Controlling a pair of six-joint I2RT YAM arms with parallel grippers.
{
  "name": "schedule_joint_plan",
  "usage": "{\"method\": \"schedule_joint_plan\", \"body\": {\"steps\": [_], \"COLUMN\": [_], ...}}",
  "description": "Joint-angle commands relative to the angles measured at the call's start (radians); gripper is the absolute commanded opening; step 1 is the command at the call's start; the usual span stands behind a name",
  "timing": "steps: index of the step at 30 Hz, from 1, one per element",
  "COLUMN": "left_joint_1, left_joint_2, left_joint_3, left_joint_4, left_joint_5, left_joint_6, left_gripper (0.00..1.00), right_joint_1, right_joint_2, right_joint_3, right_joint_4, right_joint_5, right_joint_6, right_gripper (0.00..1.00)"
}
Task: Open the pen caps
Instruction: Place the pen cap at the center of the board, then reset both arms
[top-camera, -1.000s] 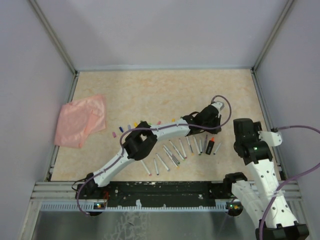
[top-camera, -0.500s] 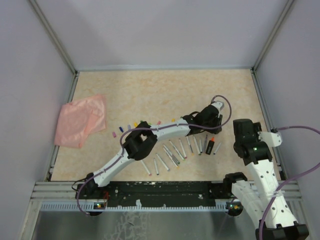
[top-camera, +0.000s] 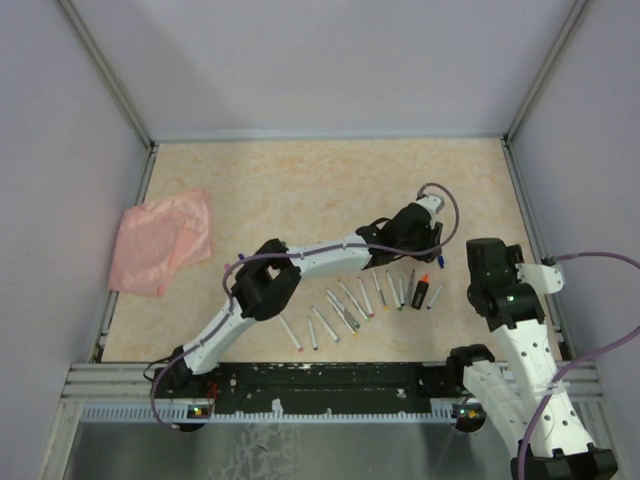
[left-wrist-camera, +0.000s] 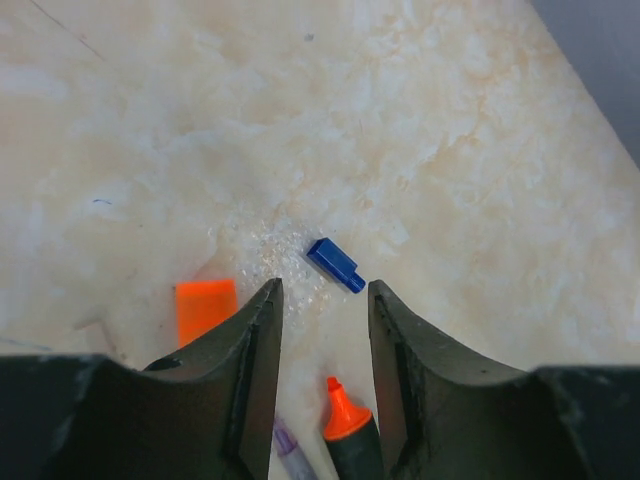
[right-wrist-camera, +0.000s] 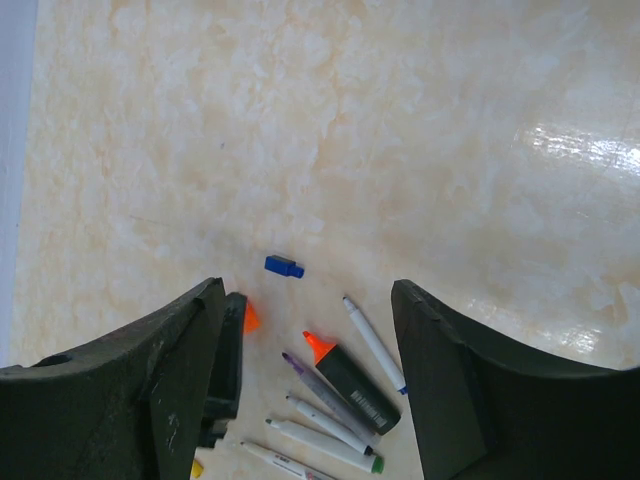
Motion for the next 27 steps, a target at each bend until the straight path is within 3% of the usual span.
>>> {"method": "schedule_joint_plan", "body": {"steps": [1, 4, 6, 8, 10, 15, 19, 23, 27], "left_joint_1": [0.014, 0.025, 0.032, 0.034, 0.034, 0.053, 0.162, 0.414, 0.535], "left_joint_2": [-0.207, -0.353, -0.456, -0.558, -0.668, -0.961, -1.204, -1.419, -1.567], "left_joint_3": [-0.127, -0.283, -0.413, -0.523, -0.636, -0.905, -1.073, -1.189, -1.185], "left_joint_4": [0.11, 0.157, 0.181, 0.192, 0.194, 0.161, 0.089, 0.007, -0.079], "left_joint_5": [-0.048, -0.068, -0.09, -0.121, -0.181, -0.39, -0.279, -0.101, -0.065], "left_joint_6": [0.073, 0.118, 0.169, 0.235, 0.279, 0.303, 0.211, 0.078, 0.084], "left_gripper": [0.45, 0.51, 0.55, 0.62, 0.69, 0.96, 0.99, 0.99, 0.99], "right_joint_1": [0.012, 0.012, 0.013, 0.013, 0.015, 0.016, 0.021, 0.054, 0.169], "right_joint_2": [-0.019, -0.022, -0.023, -0.031, -0.037, 0.01, 0.097, 0.248, 0.399], "right_joint_3": [0.027, 0.031, 0.027, 0.019, 0.009, 0.01, 0.082, 0.238, 0.409], "right_joint_4": [0.024, 0.077, 0.154, 0.262, 0.397, 0.556, 0.569, 0.509, 0.422], "right_joint_5": [0.076, 0.058, 0.011, -0.093, -0.315, -0.614, -0.726, -0.823, -0.734], "right_joint_6": [-0.011, -0.096, -0.239, -0.426, -0.633, -0.814, -0.916, -1.027, -1.12], "right_gripper": [0.68, 0.69, 0.72, 0.79, 0.81, 0.81, 0.82, 0.82, 0.82]}}
